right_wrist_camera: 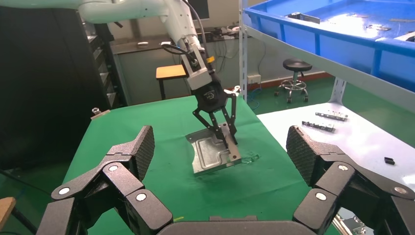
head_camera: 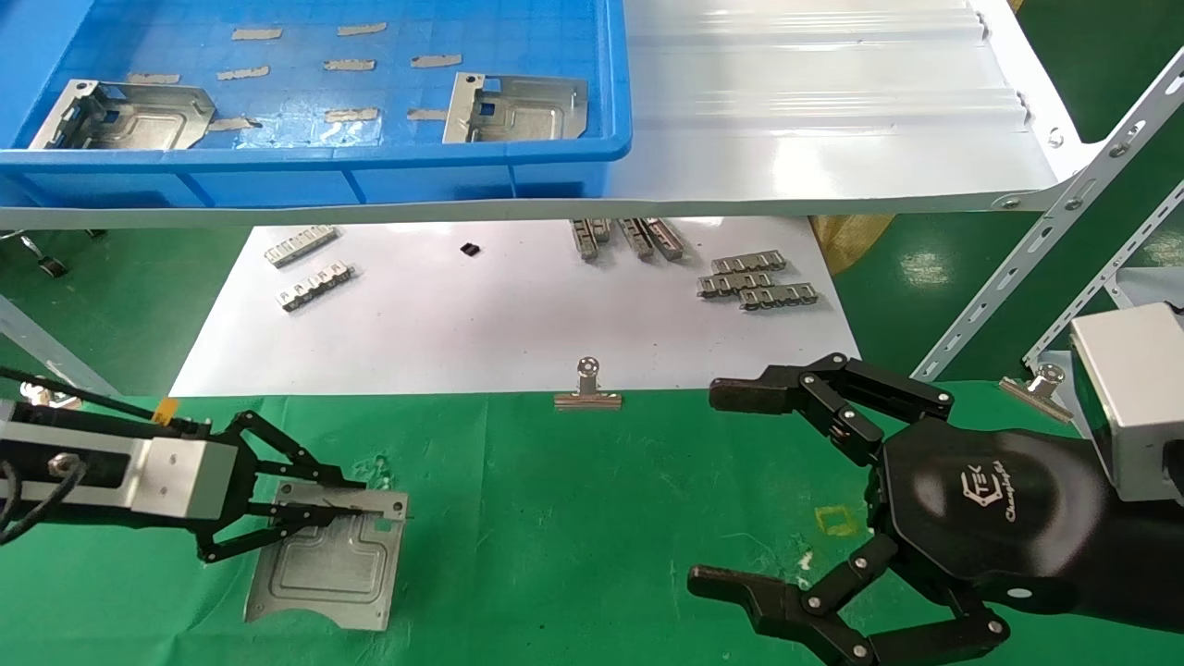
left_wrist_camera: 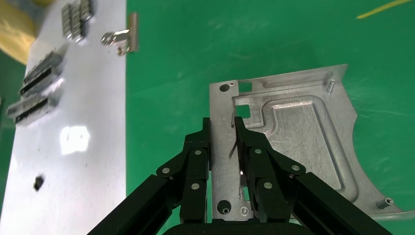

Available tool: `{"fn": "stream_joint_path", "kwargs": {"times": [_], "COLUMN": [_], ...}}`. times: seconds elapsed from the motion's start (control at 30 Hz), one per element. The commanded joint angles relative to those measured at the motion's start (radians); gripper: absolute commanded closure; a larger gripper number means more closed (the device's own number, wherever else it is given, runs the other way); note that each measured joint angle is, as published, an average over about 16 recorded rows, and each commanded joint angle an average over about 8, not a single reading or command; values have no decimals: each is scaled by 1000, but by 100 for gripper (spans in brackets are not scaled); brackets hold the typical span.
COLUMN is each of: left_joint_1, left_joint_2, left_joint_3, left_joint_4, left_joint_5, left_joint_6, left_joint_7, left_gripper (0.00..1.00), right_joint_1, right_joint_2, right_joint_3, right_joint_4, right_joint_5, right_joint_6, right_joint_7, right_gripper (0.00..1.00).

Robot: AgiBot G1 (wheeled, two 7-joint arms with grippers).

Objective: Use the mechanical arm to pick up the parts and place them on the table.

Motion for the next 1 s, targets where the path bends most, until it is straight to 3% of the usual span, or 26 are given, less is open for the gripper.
{"fn": "stream_joint_path", "kwargs": {"times": [0.03,0.17,0.23,0.6,1.0], "left_joint_1": [0,-8,-11,-31,35], "left_joint_2": [13,36,47,73,18], "left_joint_3": [6,19,24,19,-16], "left_joint_4": [36,84,103,185,172], "left_joint_5": [5,25,33,22,-158], "left_joint_6": [-3,-15,-21,-6,54], "left_joint_7": [22,44,56,76,-104], "left_gripper": [62,12,0,0,0], "right_joint_1": [0,0,0,0,0], "right_joint_2": [0,0,0,0,0], "right_joint_3": [0,0,0,0,0], "right_joint_4": [0,0,0,0,0], "right_joint_5": [0,0,0,0,0], "right_joint_6": [0,0,0,0,0], "right_joint_7": [0,0,0,0,0], "right_gripper": [0,0,0,0,0]}}
